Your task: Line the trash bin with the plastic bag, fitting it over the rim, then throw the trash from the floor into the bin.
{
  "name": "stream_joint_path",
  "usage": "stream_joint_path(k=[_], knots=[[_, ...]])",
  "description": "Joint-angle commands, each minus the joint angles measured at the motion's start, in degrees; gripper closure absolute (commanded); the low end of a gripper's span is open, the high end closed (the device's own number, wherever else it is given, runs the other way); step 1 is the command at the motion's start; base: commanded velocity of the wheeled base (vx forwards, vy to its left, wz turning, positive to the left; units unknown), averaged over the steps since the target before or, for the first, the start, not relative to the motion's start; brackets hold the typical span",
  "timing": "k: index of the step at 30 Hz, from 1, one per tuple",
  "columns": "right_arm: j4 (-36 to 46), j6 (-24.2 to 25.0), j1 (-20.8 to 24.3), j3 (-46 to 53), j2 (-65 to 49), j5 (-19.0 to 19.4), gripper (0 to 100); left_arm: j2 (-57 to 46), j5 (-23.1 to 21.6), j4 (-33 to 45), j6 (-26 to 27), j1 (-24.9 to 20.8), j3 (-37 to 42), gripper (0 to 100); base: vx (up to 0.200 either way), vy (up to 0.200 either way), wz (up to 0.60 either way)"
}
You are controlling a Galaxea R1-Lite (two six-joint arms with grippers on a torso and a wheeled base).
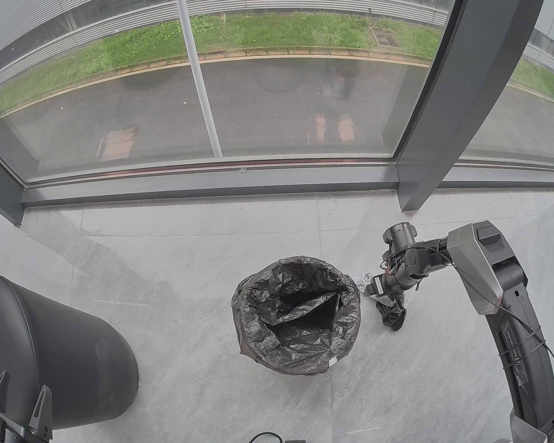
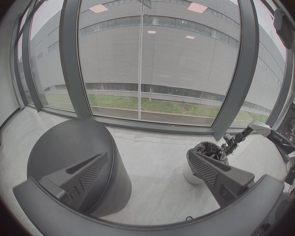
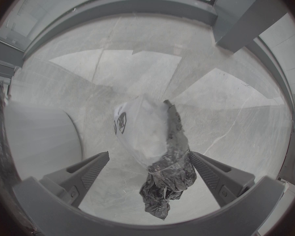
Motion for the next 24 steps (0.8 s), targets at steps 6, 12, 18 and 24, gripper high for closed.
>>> stream_joint_path(k=[6,12,18,24], knots=[[-0.2,0.4,-0.1,0.0,3.3,-0.1,100,-0.1,0.1,0.0,0.0,0.0,0.0,0,0.0,0.0,0.0],[-1.8,0.5,-0.2,0.0,3.3,-0.1,100,-0.2,0.1,0.0,0.0,0.0,0.0,0,0.0,0.0,0.0],[-1.7,1.7,-0.2,0.0,2.7,-0.1,100,-0.2,0.1,-0.1,0.0,0.0,0.0,0,0.0,0.0,0.0],[-1.4,5.4,-0.1,0.0,-4.2,-0.1,100,-0.4,0.7,-0.2,-0.2,-0.1,0.1,0,0.0,0.0,0.0]])
